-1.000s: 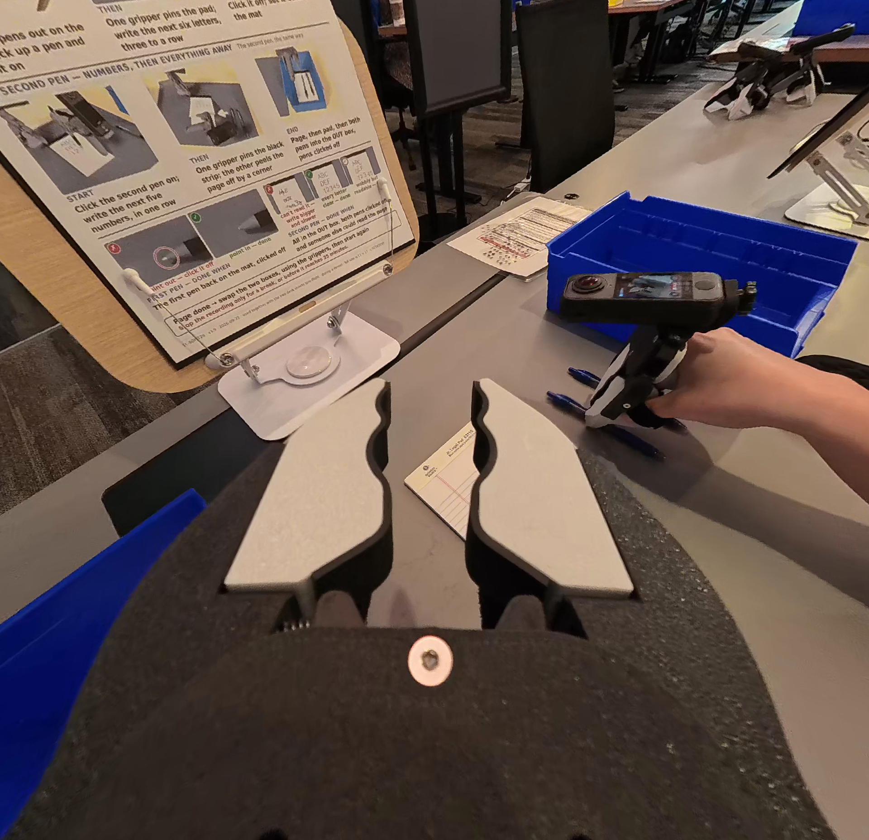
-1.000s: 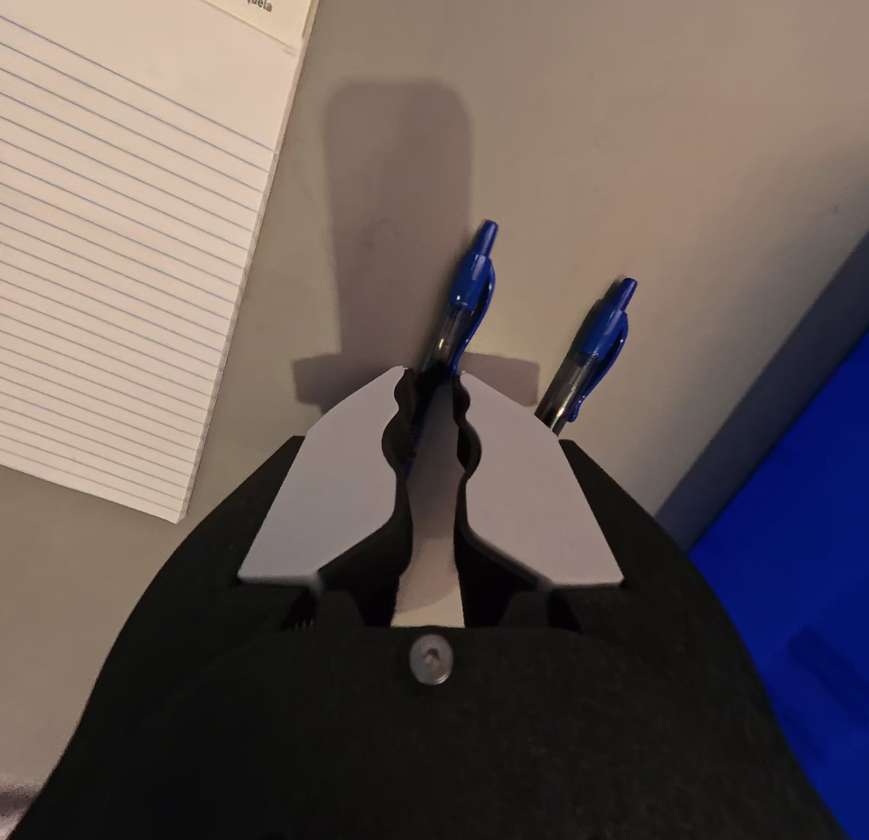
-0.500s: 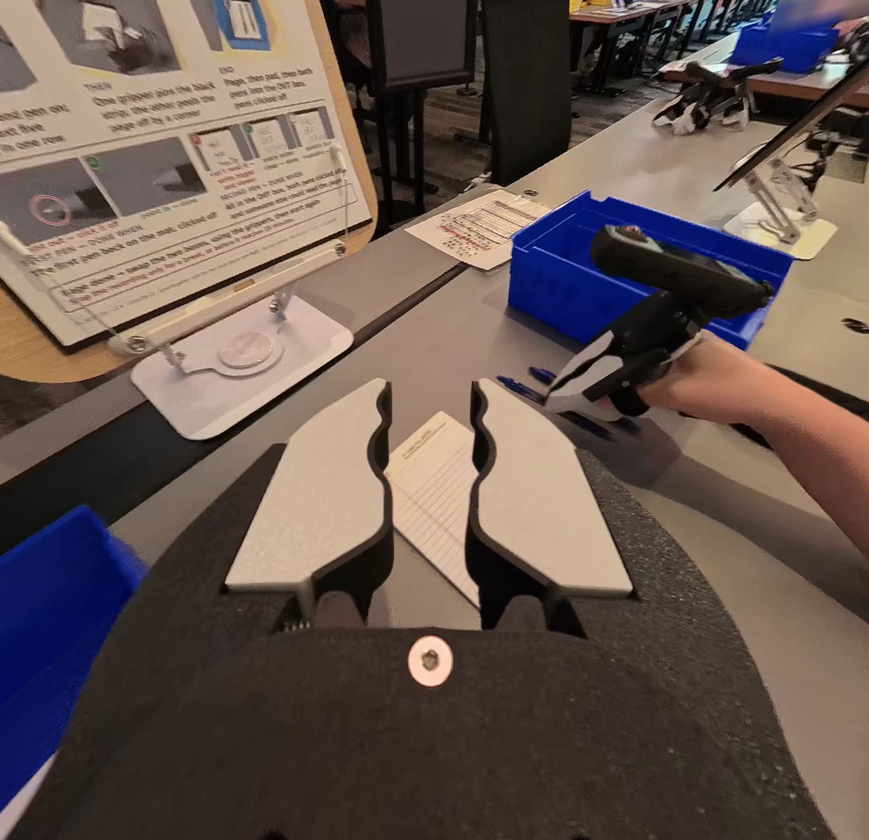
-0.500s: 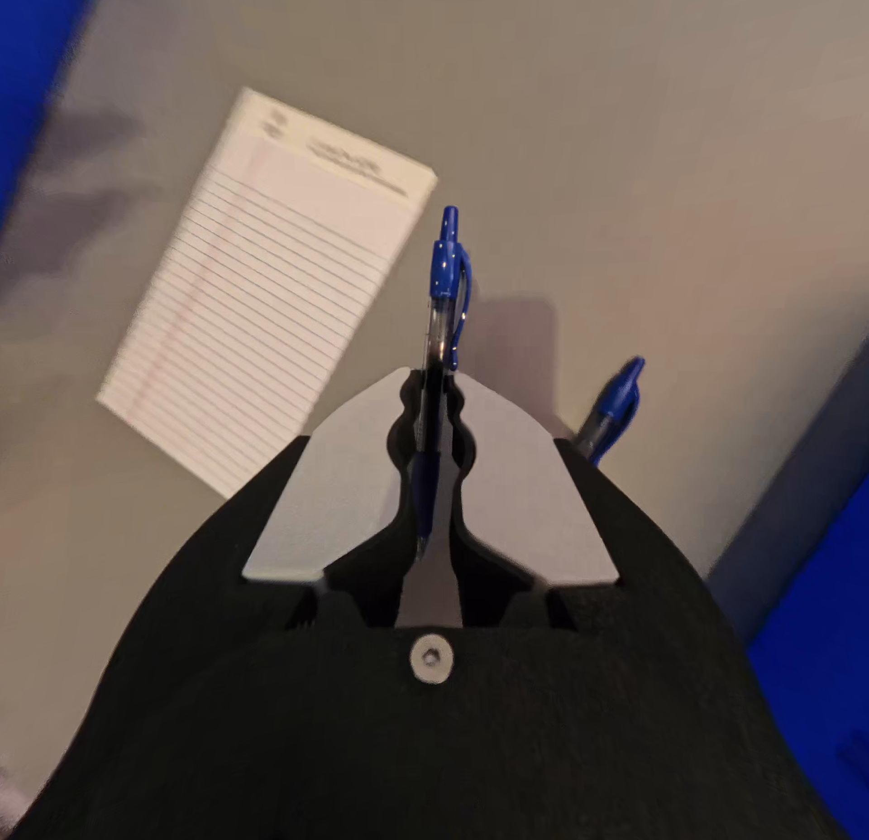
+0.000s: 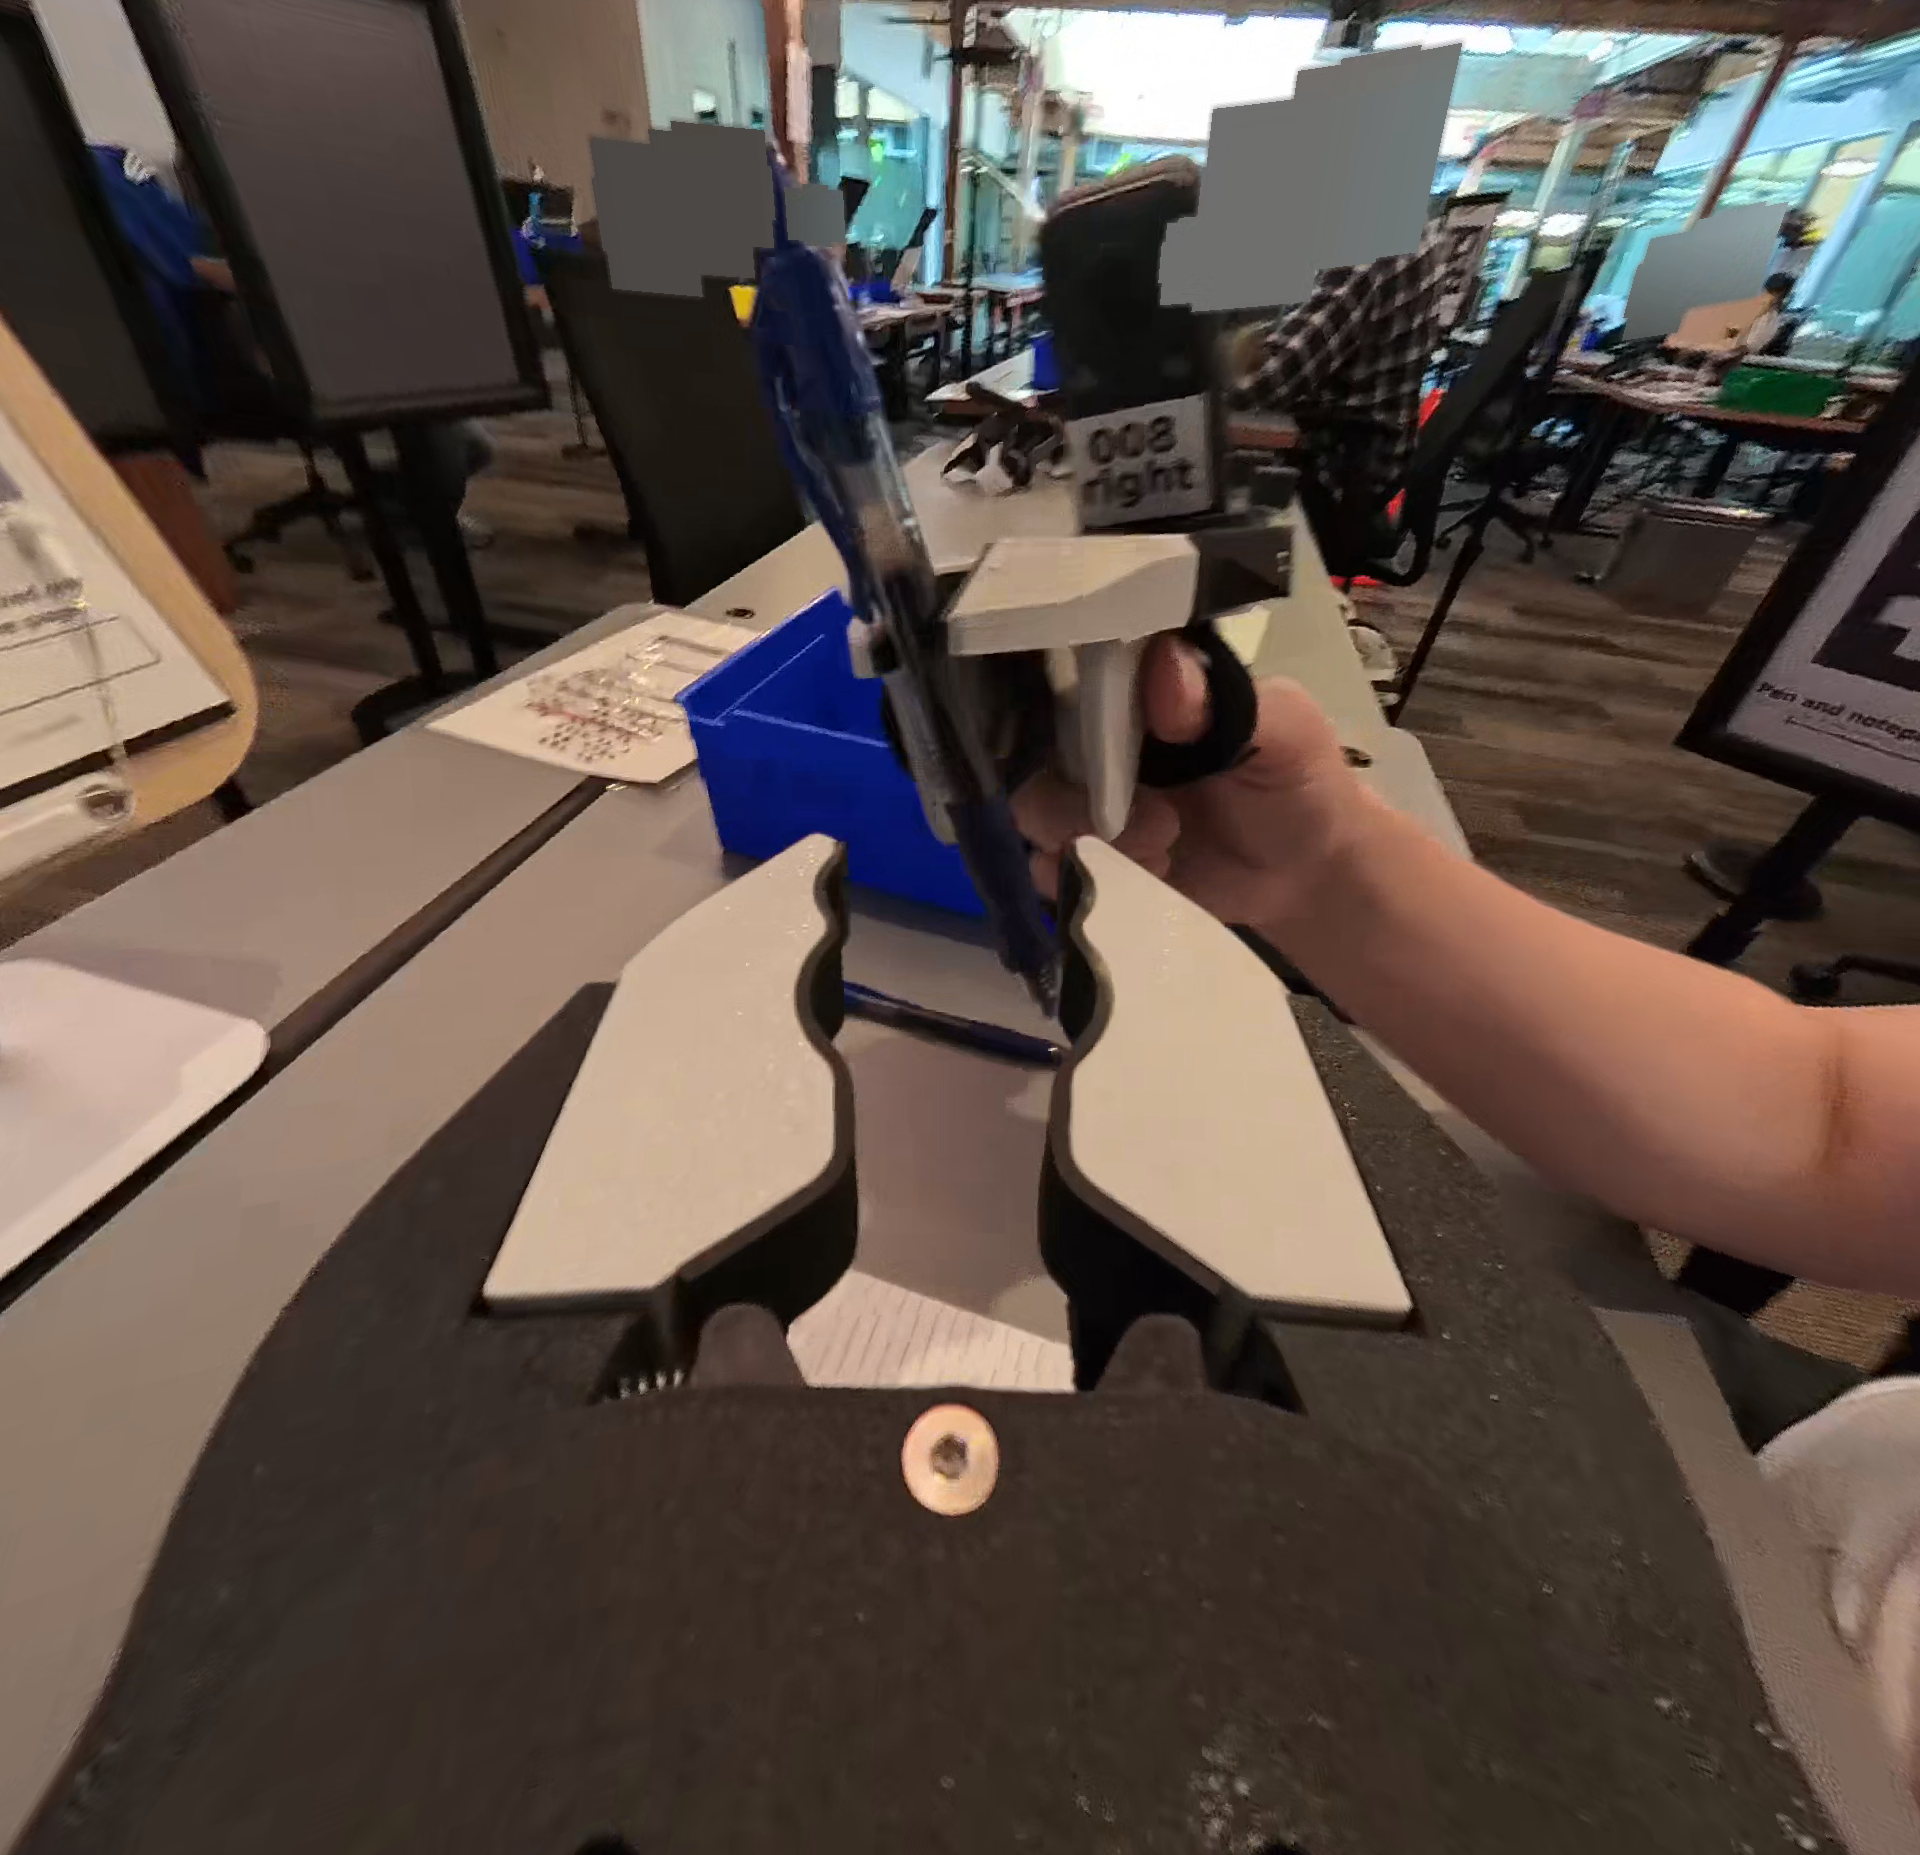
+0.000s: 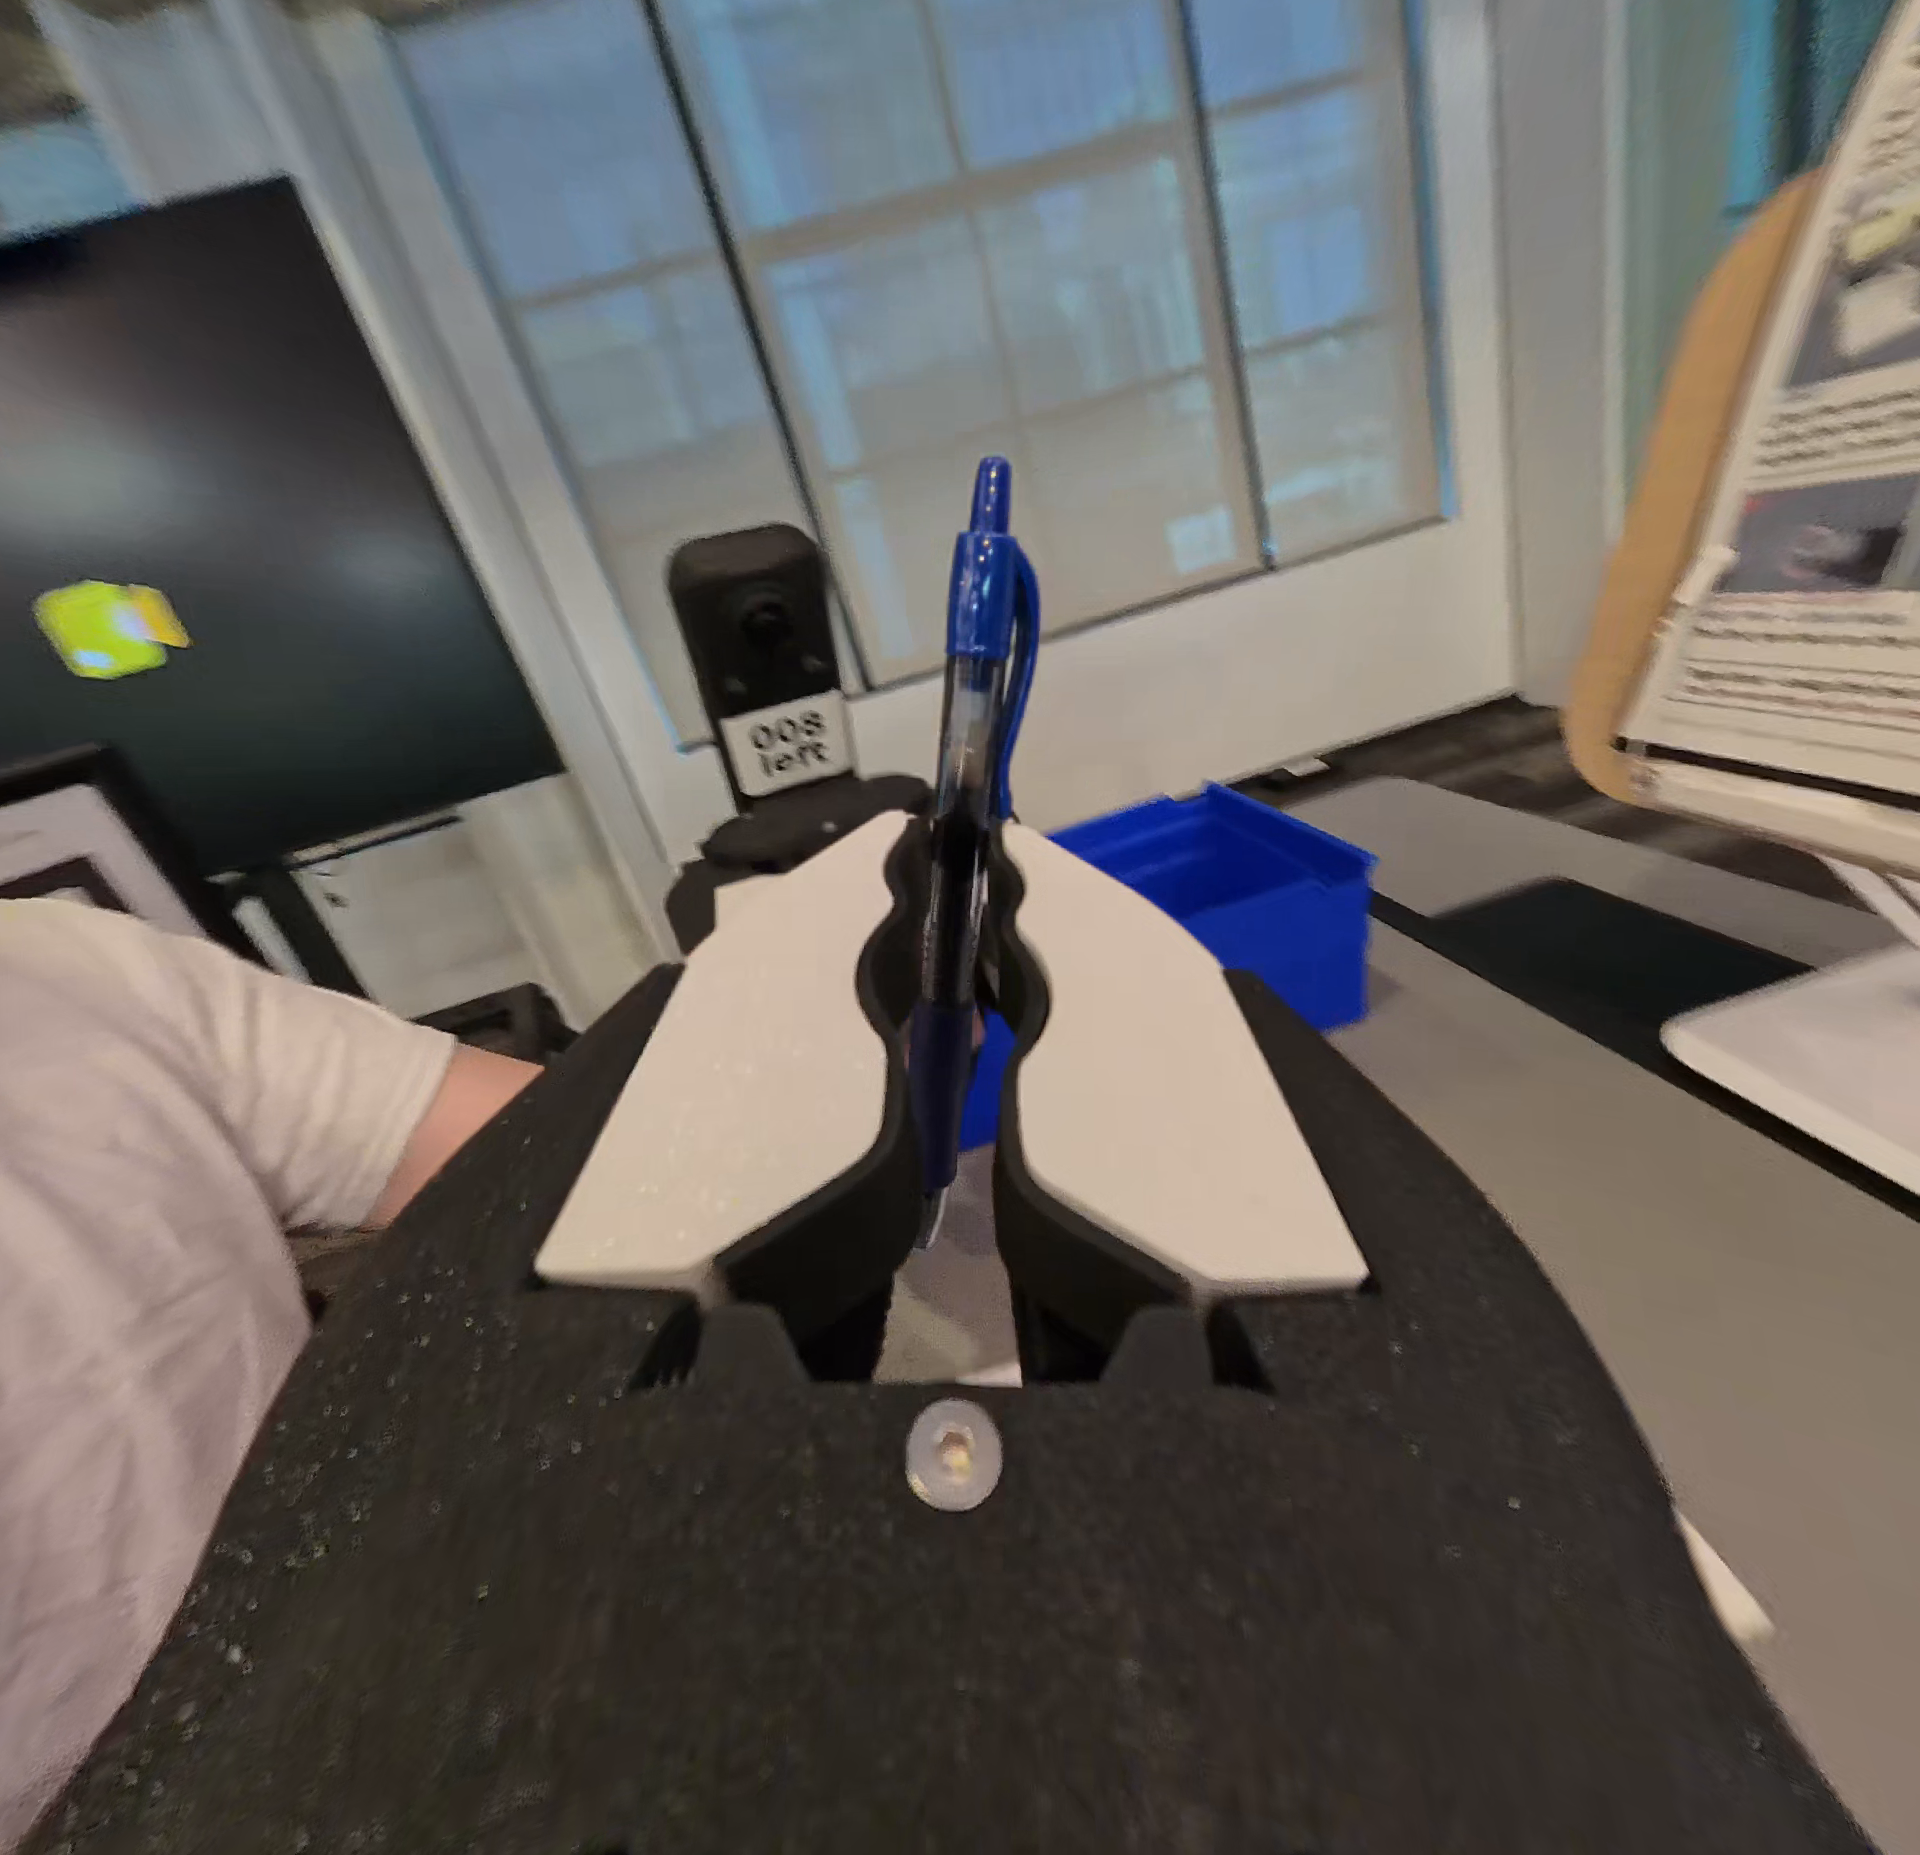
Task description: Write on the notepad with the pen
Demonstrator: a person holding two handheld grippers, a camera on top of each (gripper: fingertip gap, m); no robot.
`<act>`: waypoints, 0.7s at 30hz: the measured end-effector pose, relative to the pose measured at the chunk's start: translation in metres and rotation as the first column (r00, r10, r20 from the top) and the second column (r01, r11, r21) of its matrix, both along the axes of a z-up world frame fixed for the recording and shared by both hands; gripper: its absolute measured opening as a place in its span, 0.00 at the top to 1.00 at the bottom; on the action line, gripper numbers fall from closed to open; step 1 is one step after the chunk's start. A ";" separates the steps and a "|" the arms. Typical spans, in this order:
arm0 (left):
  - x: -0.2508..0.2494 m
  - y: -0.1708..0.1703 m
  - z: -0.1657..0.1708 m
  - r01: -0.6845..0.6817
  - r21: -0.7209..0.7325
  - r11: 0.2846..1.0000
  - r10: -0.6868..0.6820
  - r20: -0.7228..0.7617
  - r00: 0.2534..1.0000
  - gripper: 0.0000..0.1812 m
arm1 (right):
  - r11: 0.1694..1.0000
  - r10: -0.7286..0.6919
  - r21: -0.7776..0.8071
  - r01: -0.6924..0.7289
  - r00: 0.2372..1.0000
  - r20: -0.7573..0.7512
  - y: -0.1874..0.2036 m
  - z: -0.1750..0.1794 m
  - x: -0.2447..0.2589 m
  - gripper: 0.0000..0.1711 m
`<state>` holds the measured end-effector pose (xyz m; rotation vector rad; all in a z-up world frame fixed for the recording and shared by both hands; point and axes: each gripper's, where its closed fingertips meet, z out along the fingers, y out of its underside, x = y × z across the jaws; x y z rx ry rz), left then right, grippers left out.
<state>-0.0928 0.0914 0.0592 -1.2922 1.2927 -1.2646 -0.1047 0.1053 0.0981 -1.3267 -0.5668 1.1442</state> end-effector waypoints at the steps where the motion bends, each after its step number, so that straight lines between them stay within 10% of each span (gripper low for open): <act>1: 0.001 -0.007 0.002 0.050 -0.019 0.999 -0.050 0.018 0.999 0.79 | 0.999 0.035 0.018 -0.035 0.999 -0.032 -0.002 0.003 -0.002 0.94; 9: 0.000 -0.024 0.007 0.225 -0.122 0.967 -0.214 0.102 0.972 0.85 | 0.972 0.217 0.108 -0.211 0.974 -0.056 -0.011 0.006 -0.016 0.94; 21: 0.002 -0.010 0.001 0.088 -0.059 0.994 -0.086 0.043 0.995 0.94 | 0.967 0.242 0.057 -0.247 0.967 0.082 -0.010 0.002 -0.018 0.94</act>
